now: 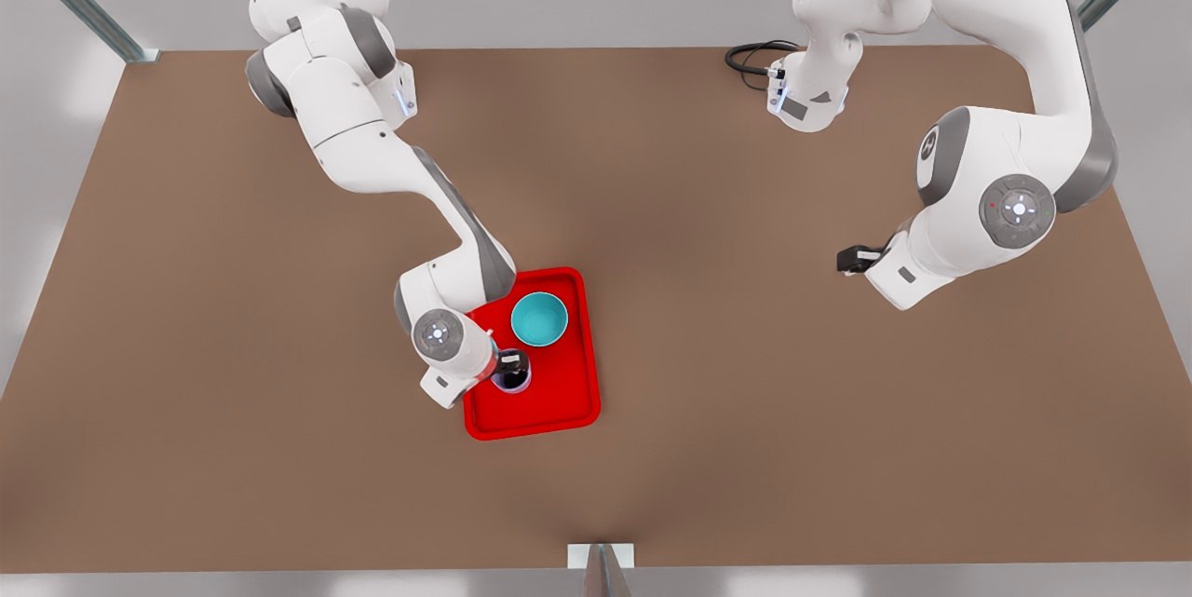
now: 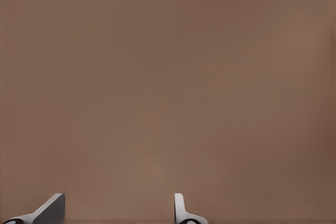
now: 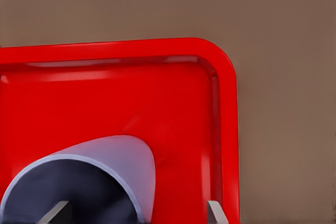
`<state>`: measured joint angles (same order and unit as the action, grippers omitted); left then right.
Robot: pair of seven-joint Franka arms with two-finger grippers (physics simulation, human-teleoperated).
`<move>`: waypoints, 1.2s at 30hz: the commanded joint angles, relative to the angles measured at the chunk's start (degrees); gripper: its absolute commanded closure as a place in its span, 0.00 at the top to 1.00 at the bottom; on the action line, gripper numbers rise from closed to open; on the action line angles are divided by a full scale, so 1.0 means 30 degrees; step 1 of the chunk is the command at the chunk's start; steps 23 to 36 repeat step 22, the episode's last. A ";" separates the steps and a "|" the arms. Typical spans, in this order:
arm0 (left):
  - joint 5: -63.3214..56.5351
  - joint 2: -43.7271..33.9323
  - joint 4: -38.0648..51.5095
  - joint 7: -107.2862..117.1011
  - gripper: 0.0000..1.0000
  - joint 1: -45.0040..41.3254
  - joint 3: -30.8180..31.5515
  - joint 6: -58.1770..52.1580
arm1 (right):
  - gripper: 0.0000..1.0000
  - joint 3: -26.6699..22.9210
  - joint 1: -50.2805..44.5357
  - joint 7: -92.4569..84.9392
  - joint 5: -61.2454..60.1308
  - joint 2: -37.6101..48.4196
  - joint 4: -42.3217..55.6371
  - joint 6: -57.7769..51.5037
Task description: Place the bowl on the tray with the left arm and the cup on the tray with the right arm
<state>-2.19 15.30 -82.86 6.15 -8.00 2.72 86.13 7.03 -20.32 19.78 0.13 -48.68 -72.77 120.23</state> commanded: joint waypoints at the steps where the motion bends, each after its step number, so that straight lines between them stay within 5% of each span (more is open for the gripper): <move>1: -0.0002 -0.0002 -0.0005 0.0000 1.00 0.0000 0.0000 0.0000 | 1.00 0.0000 0.0035 -0.0003 -0.0013 0.0053 0.0000 0.0000; 8: -0.0002 -0.0001 0.0024 0.0000 1.00 0.0000 0.0000 0.0000 | 1.00 0.0030 0.0474 0.0027 -0.0160 0.1839 0.0059 -0.2255; 11: -0.0002 -0.0002 -0.0005 0.0029 1.00 0.0000 0.0000 -0.0029 | 1.00 0.0030 0.2985 -0.0002 0.0630 0.8421 -0.0843 -0.6971; 13: -0.0002 -0.0002 0.0024 0.0000 1.00 0.0000 0.0000 0.0000 | 1.00 0.0030 0.6070 -0.1731 0.0456 1.4173 -0.4366 -0.7936; 19: -0.0382 -0.0002 0.2074 -0.0117 1.00 0.0293 -0.0058 0.0000 | 1.00 0.0000 0.7828 -0.3635 -0.0306 1.3911 -0.3721 -0.9346; 36: -0.0823 -0.0031 0.2046 -0.0029 1.00 0.0293 -0.0058 0.0000 | 1.00 0.0000 0.7857 -0.3519 -0.0248 1.3911 -0.3779 -0.9375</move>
